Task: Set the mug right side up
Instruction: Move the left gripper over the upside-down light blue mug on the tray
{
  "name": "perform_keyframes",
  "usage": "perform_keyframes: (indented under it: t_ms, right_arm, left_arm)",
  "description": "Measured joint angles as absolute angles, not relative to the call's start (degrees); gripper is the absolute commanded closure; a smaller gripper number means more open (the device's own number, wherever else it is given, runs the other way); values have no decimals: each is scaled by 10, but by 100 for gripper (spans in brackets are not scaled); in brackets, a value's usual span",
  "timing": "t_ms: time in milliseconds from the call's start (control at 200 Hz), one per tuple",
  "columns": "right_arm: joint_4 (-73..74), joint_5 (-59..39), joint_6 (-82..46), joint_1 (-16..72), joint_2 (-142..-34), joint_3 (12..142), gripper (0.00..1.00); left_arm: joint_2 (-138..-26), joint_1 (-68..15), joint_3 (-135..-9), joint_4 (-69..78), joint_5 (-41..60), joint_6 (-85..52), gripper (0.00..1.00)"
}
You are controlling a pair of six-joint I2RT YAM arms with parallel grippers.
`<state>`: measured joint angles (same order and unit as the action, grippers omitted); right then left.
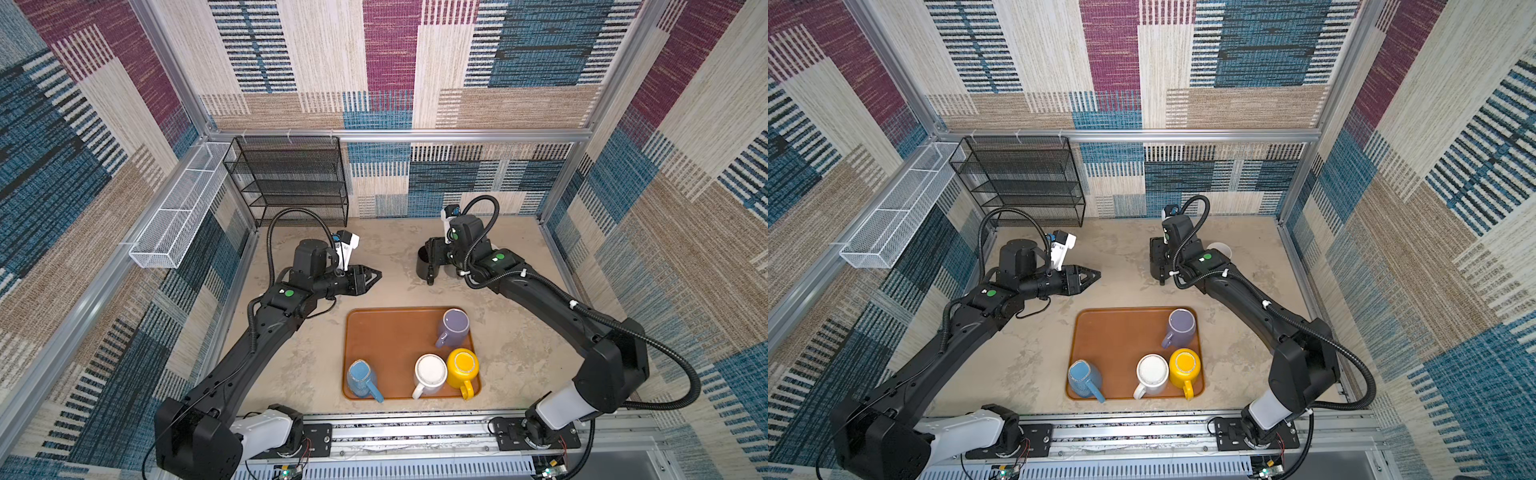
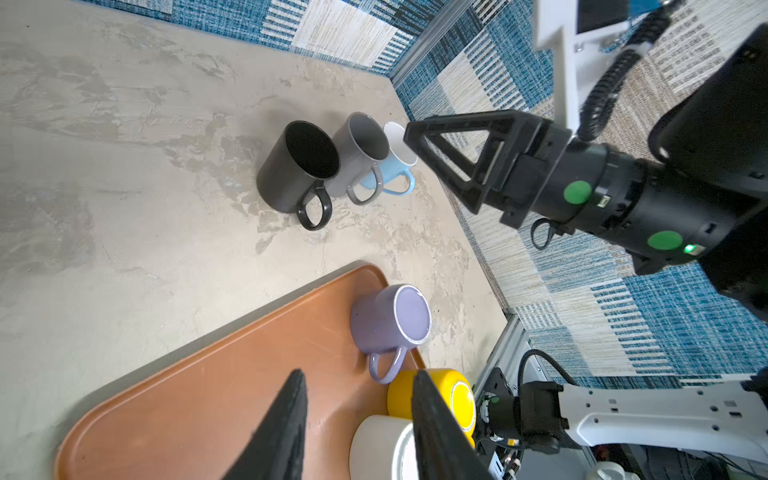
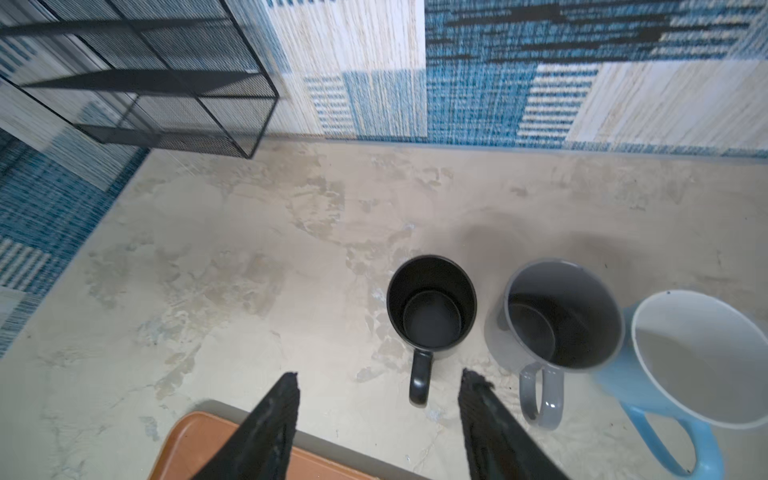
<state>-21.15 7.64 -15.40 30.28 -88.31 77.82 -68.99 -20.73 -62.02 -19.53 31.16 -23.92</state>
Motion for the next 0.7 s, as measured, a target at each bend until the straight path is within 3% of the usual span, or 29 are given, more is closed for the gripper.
perform_keyframes:
  t_ms: [110,321,701]
  right_arm:
    - [-199,49,-154,291,-876,775,24]
    - [-191,22,-154,284,-875,772,21]
    - [-180,-2,-162,281,-890,767,17]
  left_arm:
    - [-668,-208,-629,-248,281,-228,61]
    - [-599,-224,-615,-353,212,-242,61]
    - [-418,-349,-535,-576,118,-482,61]
